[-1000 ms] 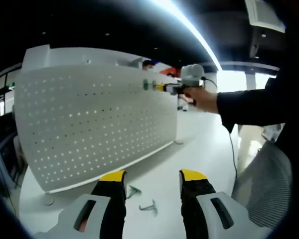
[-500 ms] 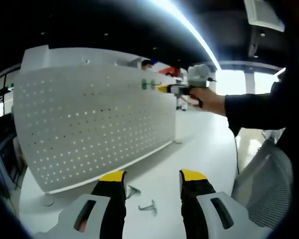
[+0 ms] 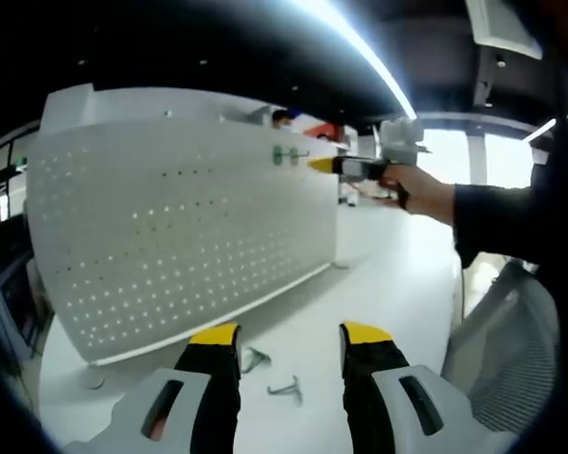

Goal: Insert the hook assembly into the mounting plate slot until the hook locks in place.

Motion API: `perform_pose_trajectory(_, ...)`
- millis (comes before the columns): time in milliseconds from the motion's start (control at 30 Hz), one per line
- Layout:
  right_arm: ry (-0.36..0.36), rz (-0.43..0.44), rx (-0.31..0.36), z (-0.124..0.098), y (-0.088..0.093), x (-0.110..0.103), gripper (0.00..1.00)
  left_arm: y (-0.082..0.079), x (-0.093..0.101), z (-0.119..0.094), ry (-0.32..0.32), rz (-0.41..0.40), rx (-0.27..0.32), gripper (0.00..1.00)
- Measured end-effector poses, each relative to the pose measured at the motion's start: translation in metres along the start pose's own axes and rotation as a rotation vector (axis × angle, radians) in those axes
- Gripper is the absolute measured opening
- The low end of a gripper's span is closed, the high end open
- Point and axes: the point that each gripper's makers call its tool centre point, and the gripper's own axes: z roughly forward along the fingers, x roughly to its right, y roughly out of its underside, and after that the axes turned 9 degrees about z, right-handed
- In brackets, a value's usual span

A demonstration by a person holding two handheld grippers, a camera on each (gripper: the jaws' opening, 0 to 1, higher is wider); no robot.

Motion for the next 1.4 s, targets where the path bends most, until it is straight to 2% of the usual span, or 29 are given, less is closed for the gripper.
perform_pose_trajectory(167,-0.017,0.017,0.009,-0.012,0.004,-0.011,0.47,-0.001,-0.005,-0.002,-0.018,-0.012,0.009,0.42)
perform_pose_trajectory(333,-0.039,0.049,-0.018,-0.024,0.024,-0.026,0.47,0.000,-0.010,-0.003,-0.040,-0.026,0.008,0.41)
perform_pose_trajectory(633,-0.099,0.060,-0.061,-0.045,0.054,-0.054,0.47,0.002,-0.008,-0.002,-0.032,-0.027,-0.004,0.41)
perform_pose_trajectory(767,-0.106,0.067,-0.081,-0.047,0.064,-0.057,0.47,0.004,-0.008,-0.001,-0.029,-0.027,-0.010,0.40)
perform_pose_trajectory(933,-0.151,0.066,-0.142,-0.047,0.086,-0.075,0.47,0.005,-0.007,-0.001,-0.028,-0.022,-0.015,0.40)
perform_pose_trajectory(1033,-0.178,0.063,-0.163,-0.044,0.094,-0.085,0.48,0.006,-0.007,-0.001,-0.028,-0.019,-0.019,0.40)
perform_pose_trajectory(1133,-0.224,0.143,-0.216,-0.046,0.105,-0.099,0.43,0.006,-0.006,0.000,-0.025,-0.014,-0.021,0.40)
perform_pose_trajectory(1233,-0.236,0.108,-0.227,-0.046,0.111,-0.106,0.43,0.007,-0.005,0.000,-0.022,-0.003,-0.026,0.40)
perform_pose_trajectory(1400,-0.275,0.103,-0.259,-0.047,0.122,-0.122,0.44,0.007,-0.004,0.000,-0.020,0.002,-0.027,0.40)
